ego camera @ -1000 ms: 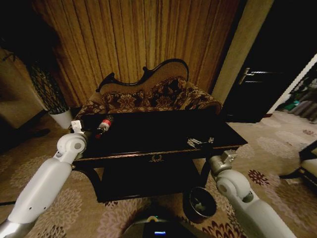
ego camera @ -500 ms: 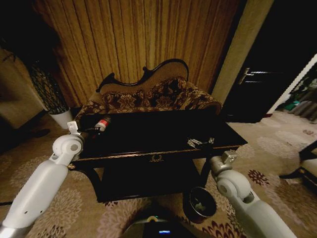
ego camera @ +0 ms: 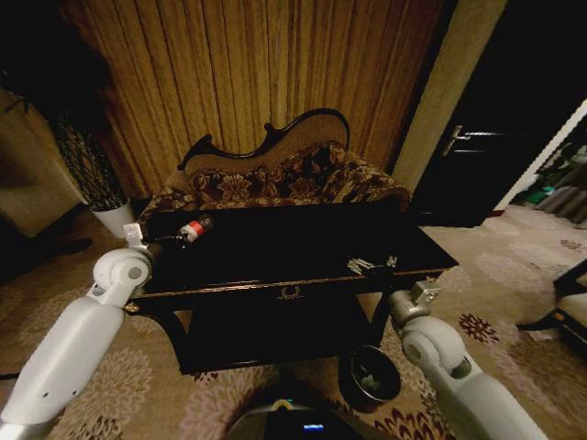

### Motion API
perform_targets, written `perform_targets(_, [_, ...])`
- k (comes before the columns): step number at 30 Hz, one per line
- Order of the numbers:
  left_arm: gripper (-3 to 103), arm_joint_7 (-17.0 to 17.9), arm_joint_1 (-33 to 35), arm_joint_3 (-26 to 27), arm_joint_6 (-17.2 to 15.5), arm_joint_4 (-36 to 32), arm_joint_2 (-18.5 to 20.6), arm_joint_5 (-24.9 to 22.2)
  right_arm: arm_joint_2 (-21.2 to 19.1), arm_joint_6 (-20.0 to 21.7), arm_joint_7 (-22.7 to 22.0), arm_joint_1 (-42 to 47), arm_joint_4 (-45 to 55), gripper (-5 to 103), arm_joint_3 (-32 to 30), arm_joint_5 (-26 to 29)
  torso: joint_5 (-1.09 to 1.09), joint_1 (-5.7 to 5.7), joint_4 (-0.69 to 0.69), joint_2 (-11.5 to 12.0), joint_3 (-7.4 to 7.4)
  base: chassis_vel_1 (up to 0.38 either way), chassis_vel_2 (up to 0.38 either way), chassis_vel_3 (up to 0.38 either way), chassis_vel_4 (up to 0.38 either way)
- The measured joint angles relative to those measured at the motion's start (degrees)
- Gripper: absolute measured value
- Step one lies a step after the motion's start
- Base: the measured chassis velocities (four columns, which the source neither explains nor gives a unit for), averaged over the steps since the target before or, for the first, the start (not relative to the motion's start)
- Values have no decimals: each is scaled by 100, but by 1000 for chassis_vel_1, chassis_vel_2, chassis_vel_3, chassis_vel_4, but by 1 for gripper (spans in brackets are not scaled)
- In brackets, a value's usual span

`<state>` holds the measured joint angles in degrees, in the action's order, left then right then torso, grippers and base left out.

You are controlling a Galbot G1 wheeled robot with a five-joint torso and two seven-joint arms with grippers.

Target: Move to the front of the table and place the trash on the table into the trash bin.

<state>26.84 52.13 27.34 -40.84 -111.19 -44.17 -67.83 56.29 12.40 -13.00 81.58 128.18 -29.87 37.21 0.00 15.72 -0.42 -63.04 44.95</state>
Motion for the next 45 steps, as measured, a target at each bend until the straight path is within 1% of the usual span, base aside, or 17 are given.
perform_targets(1, [20,0,0,0,0,0,0,0,0,0,0,0,0,100,0,0,0,0,0,0,0,0,0,0,0])
perform_targets(4, [37,-129,57,75,0,-22,34,29,2,-1,9,-7,-6,100,19,-4,0,0,0,0,0,0,0,0,0])
perform_targets(5, [37,-129,57,75,0,-22,34,29,2,-1,9,-7,-6,100,19,-4,0,0,0,0,0,0,0,0,0])
perform_targets(9, [58,-180,151,245,0,-27,71,98,1,-50,17,-12,-73,100,15,-5,0,0,0,0,0,0,0,0,0])
perform_targets(10, [58,-180,151,245,0,-27,71,98,1,-50,17,-12,-73,100,15,-5,0,0,0,0,0,0,0,0,0])
perform_targets(13, [70,-432,260,448,1,15,122,313,-4,-69,17,-15,-98,100,7,-5,0,0,0,0,0,0,0,0,0])
perform_targets(14, [70,-432,260,448,1,15,122,313,-4,-69,17,-15,-98,100,7,-5,0,0,0,0,0,0,0,0,0])
perform_targets(17, [85,-740,354,573,1,152,256,615,-4,-79,19,-20,-127,100,12,-5,-1,0,1,0,0,0,0,0,0])
perform_targets(18, [85,-740,354,573,1,152,256,615,-4,-79,19,-20,-127,100,12,-5,-1,0,1,0,0,0,0,0,0])
perform_targets(20, [96,-950,352,599,2,275,343,695,0,-81,21,-24,-134,100,20,-7,0,0,1,0,0,0,0,0,0])
perform_targets(21, [96,-1111,326,599,2,374,395,739,2,-81,22,-29,-140,100,25,-8,-1,0,1,0,0,0,0,0,0])
perform_targets(22, [96,-1111,326,599,2,374,395,739,2,-81,22,-29,-140,100,25,-8,-1,0,1,0,0,0,0,0,0])
perform_targets(24, [100,-1577,211,555,3,605,478,925,5,-82,24,-46,-146,100,32,-13,0,0,1,0,0,0,0,0,0])
perform_targets(25, [100,-1577,211,555,3,605,478,925,5,-82,24,-46,-146,100,32,-13,0,0,1,0,0,0,0,0,0])
perform_targets(28, [100,-1865,15,376,3,861,505,1015,4,-82,25,-66,-146,100,23,-15,0,1,0,0,0,0,0,0,0])
perform_targets(33, [100,-2128,-118,220,3,1082,494,1169,5,-88,25,-43,-144,100,-24,-19,0,0,0,0,0,0,0,0,0])
perform_targets(45, [100,-2187,-278,-27,4,1289,392,1273,43,-150,22,-26,-137,100,-3,-65,0,0,0,0,0,0,0,0,0])
